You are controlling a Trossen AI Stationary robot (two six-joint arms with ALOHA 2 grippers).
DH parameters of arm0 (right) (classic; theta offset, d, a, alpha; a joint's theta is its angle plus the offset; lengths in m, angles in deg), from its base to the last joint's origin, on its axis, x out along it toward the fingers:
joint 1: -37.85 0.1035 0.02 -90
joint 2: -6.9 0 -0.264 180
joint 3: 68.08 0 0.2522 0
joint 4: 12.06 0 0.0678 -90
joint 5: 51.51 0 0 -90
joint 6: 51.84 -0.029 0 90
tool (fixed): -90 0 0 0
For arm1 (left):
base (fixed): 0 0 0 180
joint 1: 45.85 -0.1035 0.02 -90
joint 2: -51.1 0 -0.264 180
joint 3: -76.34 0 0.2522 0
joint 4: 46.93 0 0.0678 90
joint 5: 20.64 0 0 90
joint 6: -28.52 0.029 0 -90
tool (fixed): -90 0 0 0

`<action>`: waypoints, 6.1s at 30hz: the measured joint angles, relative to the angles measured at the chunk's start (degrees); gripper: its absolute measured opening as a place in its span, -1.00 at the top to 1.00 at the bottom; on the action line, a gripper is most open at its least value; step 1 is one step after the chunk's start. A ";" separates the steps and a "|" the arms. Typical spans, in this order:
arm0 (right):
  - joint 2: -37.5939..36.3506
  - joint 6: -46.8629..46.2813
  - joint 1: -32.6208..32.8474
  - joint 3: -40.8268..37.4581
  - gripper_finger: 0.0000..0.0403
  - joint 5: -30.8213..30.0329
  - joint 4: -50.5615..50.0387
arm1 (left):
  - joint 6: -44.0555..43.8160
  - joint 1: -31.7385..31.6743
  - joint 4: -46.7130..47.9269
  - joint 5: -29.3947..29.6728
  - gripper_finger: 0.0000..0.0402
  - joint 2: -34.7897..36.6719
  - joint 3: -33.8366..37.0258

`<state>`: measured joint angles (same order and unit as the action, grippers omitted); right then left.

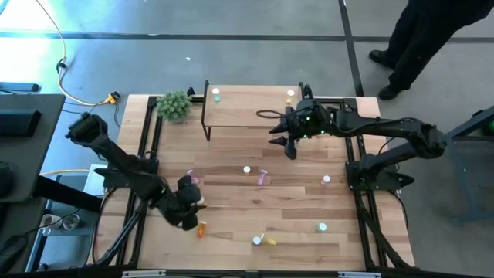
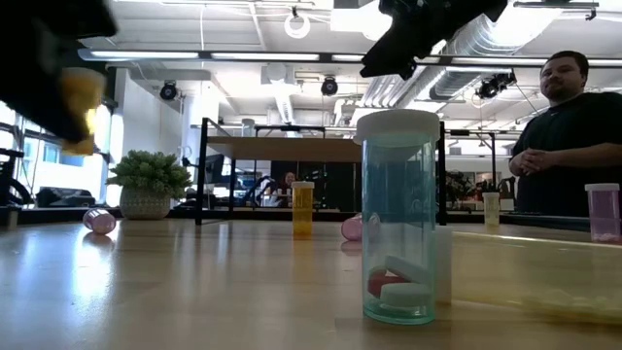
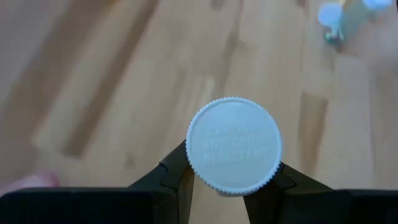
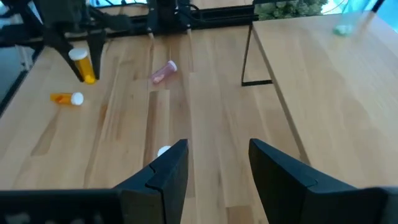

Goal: Pick and place medicine bottles onto shelf by color
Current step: Put the bottom left orange pill bottle on the shelf

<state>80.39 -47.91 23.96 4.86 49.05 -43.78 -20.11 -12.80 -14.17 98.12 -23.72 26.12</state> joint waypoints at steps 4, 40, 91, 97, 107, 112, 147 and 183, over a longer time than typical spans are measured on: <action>1.05 1.36 2.25 0.00 0.20 -2.15 1.82 | 7.82 -5.78 0.07 -1.40 0.52 2.61 -0.01; 10.77 -0.96 10.20 0.02 0.20 3.55 32.81 | 30.70 -29.27 -1.55 -19.72 0.52 4.70 -7.31; 29.70 -0.46 13.55 13.29 -0.07 1.86 30.79 | 27.81 -28.39 1.81 -18.25 0.52 4.22 -7.26; 29.70 -0.29 13.41 13.29 -0.07 1.85 32.10 | 29.79 -30.08 -0.56 -19.11 0.52 4.22 -7.26; 29.70 -0.44 12.83 13.27 -0.07 1.82 32.36 | 32.78 -32.30 -0.32 -19.15 0.52 4.22 -9.46; 29.70 -0.46 12.04 13.27 -0.07 1.82 32.42 | 33.84 -32.96 3.20 -19.13 0.52 4.22 -11.60; 29.57 -1.36 11.65 13.18 -0.07 1.85 27.77 | 37.90 -34.95 7.93 -19.12 0.52 -3.98 -19.19; 29.57 -1.03 11.76 13.20 0.51 1.80 26.30 | 37.73 -34.91 7.22 -19.17 0.52 -3.96 -19.17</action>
<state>109.96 -48.94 35.72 18.06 50.85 -17.49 17.62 -47.71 -6.96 78.94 -27.68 6.94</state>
